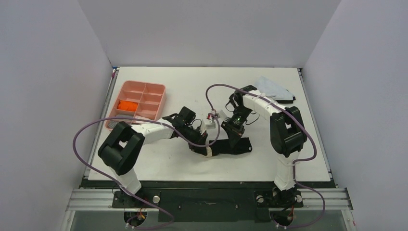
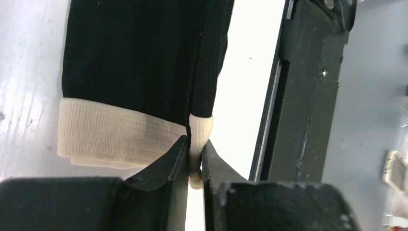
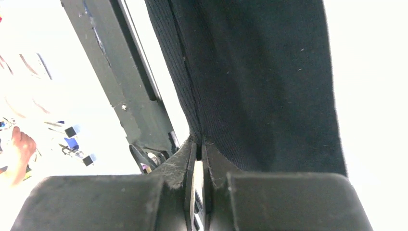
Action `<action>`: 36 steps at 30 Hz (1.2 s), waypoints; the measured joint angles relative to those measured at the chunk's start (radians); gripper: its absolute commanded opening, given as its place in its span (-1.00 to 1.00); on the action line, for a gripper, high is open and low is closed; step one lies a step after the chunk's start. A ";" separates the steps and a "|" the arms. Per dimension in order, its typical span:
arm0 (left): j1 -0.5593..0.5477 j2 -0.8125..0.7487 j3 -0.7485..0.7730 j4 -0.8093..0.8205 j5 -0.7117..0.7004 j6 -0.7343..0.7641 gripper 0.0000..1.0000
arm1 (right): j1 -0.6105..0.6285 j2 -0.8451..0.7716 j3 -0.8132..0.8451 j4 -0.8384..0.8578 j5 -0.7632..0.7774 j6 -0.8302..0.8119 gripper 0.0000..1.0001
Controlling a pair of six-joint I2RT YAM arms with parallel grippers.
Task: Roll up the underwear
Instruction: Fold the underwear at the center of the board.
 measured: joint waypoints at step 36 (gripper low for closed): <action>0.102 0.129 0.081 0.137 0.034 -0.188 0.96 | -0.115 0.222 0.150 -0.042 0.023 -0.122 -1.00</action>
